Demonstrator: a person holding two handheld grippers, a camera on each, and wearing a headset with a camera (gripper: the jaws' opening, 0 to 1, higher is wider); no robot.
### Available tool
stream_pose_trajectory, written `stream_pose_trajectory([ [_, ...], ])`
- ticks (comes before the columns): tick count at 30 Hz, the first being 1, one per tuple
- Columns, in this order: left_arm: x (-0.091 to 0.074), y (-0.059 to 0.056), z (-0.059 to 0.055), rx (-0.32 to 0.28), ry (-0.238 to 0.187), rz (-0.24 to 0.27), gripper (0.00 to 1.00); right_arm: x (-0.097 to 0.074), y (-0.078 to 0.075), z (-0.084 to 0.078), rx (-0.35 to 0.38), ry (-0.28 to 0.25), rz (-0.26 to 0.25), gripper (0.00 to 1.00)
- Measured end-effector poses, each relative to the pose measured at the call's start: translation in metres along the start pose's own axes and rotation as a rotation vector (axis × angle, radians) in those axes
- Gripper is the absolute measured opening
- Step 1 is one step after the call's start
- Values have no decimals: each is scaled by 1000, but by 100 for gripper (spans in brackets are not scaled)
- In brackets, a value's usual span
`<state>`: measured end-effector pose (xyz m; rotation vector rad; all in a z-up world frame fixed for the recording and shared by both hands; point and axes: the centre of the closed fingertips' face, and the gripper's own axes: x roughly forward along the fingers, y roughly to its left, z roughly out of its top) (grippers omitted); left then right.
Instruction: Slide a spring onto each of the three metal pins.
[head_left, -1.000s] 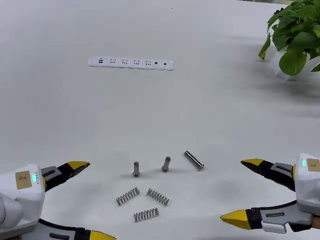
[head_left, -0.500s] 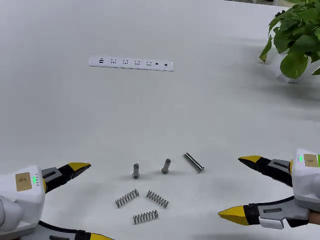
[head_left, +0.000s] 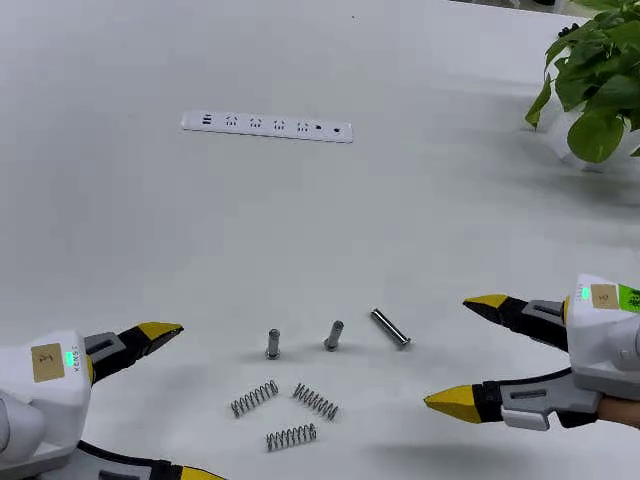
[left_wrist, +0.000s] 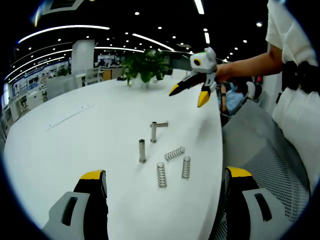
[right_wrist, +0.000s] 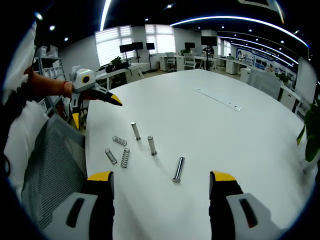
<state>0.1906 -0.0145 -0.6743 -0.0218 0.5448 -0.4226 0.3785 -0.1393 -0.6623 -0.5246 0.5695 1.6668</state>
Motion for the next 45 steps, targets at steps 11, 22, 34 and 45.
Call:
stream_pose_trajectory([
  [11, 2, 2, 5, 1, -9, 3, 100, 26, -25, 1, 45, 90, -26, 67],
  [22, 5, 2, 6, -2, -16, 3, 100, 48, -37, 3, 119, 178, -85, 49],
  [34, 5, 4, 8, -21, -25, 11, 100, 76, -43, -6, 158, 280, -99, 31],
  [45, 7, 2, 7, -28, -27, 6, 100, 95, -41, -15, 141, 393, -84, 25],
])
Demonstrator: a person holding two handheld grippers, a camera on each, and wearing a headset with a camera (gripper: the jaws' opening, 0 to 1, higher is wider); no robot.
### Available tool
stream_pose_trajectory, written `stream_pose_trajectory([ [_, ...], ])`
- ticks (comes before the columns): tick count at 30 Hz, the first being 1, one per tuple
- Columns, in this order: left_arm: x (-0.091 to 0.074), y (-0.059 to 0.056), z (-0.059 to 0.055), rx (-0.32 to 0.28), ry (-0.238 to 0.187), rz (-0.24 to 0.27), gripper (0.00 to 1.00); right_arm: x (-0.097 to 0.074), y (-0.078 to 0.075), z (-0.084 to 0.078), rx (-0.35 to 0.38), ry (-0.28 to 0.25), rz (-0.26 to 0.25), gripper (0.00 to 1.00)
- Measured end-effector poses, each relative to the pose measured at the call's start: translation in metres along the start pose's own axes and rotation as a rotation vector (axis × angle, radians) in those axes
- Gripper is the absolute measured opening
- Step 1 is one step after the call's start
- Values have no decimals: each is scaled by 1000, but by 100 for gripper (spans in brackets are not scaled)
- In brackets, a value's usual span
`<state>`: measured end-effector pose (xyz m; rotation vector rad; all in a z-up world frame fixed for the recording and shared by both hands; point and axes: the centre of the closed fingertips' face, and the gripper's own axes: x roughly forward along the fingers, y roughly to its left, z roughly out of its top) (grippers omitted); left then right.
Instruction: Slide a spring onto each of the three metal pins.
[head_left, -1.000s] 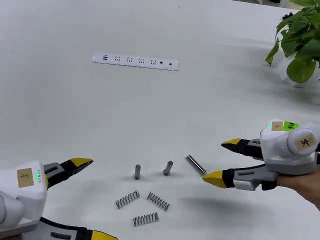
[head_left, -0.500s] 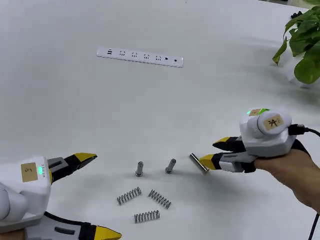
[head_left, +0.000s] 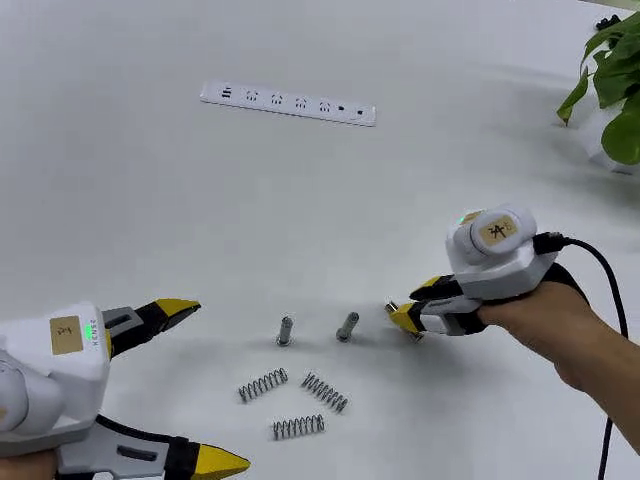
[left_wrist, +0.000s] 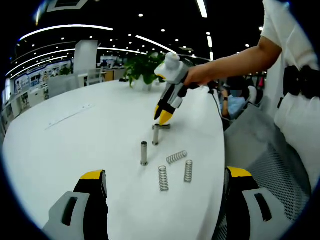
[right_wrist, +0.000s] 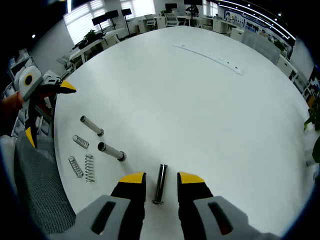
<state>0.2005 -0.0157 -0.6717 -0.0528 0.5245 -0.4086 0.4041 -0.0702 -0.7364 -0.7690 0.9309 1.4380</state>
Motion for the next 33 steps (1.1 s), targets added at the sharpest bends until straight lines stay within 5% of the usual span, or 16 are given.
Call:
stream_pose_trajectory([
  [10, 1, -1, 2, -12, -12, 6, 100, 14, -1, 1, -14, 54, 13, 20],
  [33, 0, 4, 3, -33, -32, 17, 100, 16, 5, -11, 1, 131, 10, 15],
])
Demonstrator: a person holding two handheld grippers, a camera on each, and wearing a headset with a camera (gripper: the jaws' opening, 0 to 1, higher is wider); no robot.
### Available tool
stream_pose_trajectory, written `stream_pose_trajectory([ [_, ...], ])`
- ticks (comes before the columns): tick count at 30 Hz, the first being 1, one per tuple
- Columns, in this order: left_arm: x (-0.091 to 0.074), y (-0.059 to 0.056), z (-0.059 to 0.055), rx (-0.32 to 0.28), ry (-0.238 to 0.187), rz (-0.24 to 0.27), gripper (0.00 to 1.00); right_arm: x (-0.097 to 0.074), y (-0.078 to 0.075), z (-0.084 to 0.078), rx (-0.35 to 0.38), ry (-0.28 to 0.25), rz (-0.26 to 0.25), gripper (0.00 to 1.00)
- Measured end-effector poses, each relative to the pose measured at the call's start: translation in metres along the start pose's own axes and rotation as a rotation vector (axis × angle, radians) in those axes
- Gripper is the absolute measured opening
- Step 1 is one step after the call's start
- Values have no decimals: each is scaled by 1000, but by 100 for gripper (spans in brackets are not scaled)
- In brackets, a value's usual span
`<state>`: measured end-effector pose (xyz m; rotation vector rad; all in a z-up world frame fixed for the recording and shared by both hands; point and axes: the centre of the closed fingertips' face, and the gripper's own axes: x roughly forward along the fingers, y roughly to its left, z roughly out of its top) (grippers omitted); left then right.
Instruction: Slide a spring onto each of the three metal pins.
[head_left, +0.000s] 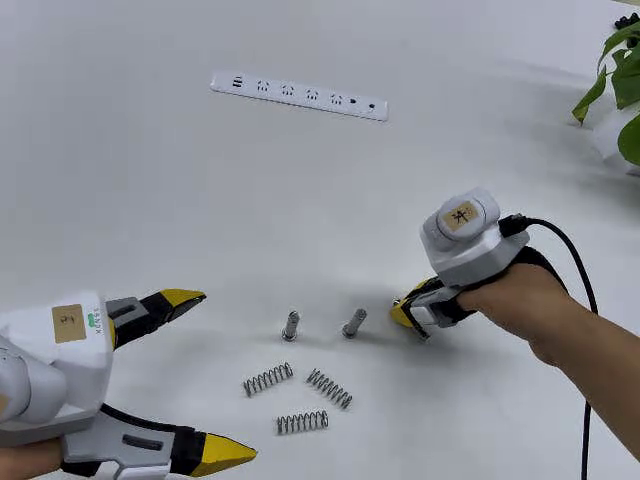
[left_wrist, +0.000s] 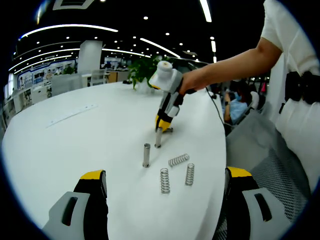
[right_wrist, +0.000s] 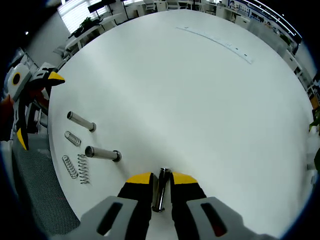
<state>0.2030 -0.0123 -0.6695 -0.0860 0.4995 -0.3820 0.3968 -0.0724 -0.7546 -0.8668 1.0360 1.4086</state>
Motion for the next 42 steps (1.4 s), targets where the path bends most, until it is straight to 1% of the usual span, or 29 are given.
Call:
stream_pose_trajectory([
  [2, -1, 2, -3, -1, 1, -1, 100, 1, 0, 1, 5, -2, -1, 14],
  [8, -1, 2, -1, -2, 1, -1, 100, 1, -3, 1, 2, 3, -20, 10],
  [14, 0, 1, 0, -3, 2, -2, 99, 2, -4, 1, 20, -12, -23, 9],
  [17, 0, 0, 0, -2, 3, -5, 99, 2, -3, 0, 8, -11, -23, 9],
  [23, 0, -1, 2, 0, 0, -3, 99, 4, -6, 0, 14, -19, -24, 9],
  [25, 0, -1, 1, 0, 2, -3, 99, 3, -5, -1, 14, -19, -23, 9],
  [27, 0, -1, 1, -1, 4, -2, 99, 3, -7, -2, 13, -20, -23, 9],
  [30, 0, -1, -1, -3, 5, -3, 99, 0, -5, -5, 14, -28, -23, 9],
  [35, 0, 0, -4, -5, 6, -4, 99, -3, -1, -5, 14, -45, -24, 9],
  [39, 0, -1, -3, -2, 6, -5, 99, -4, -2, -2, 11, -62, -23, 9],
  [42, 0, 0, -4, -1, 6, -5, 99, -9, 1, -2, 8, -76, -24, 9],
])
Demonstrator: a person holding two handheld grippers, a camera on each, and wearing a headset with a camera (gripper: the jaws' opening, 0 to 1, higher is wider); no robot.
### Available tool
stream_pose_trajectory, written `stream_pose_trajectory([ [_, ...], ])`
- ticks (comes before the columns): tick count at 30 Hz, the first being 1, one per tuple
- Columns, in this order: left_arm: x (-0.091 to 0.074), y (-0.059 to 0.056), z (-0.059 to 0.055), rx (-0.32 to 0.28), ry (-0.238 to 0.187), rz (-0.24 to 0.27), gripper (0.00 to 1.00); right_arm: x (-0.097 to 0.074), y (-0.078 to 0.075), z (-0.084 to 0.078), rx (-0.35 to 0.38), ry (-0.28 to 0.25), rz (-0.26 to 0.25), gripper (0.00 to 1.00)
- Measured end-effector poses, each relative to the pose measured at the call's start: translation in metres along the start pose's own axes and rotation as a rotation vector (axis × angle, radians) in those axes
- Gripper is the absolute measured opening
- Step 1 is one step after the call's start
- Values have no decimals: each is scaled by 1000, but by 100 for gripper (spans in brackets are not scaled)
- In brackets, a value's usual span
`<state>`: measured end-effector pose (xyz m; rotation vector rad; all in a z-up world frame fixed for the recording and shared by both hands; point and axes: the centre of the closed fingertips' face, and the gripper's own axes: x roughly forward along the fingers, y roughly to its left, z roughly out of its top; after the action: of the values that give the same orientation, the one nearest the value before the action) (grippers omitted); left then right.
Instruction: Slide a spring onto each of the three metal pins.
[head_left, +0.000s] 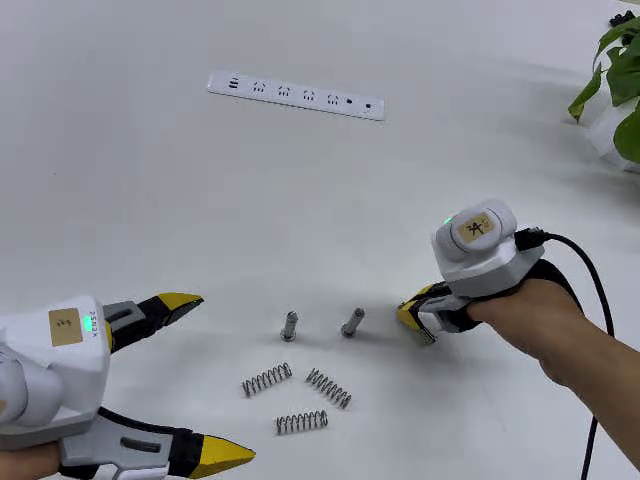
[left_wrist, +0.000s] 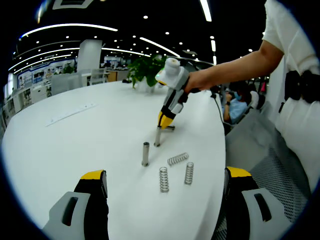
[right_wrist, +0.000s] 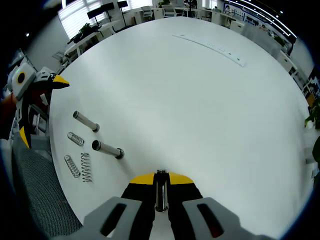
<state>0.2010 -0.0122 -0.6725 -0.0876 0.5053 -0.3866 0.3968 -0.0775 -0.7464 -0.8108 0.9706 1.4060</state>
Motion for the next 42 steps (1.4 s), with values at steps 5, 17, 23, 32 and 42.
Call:
stream_pose_trajectory([
  [5, -1, 0, -2, 1, 2, -1, 99, -5, -1, 3, 4, -28, -1, 9],
  [17, 0, -3, 2, 7, 5, -2, 99, -15, -1, 8, 12, -96, -6, 9],
  [23, 1, -5, 3, 9, 7, -5, 99, -21, 4, 7, 25, -130, -7, 9],
  [32, 2, -8, 6, 12, 7, -8, 99, -29, 4, 8, 26, -164, -14, 9],
  [42, 2, -8, 8, 15, 5, -9, 99, -35, 7, 4, 27, -196, -23, 9],
])
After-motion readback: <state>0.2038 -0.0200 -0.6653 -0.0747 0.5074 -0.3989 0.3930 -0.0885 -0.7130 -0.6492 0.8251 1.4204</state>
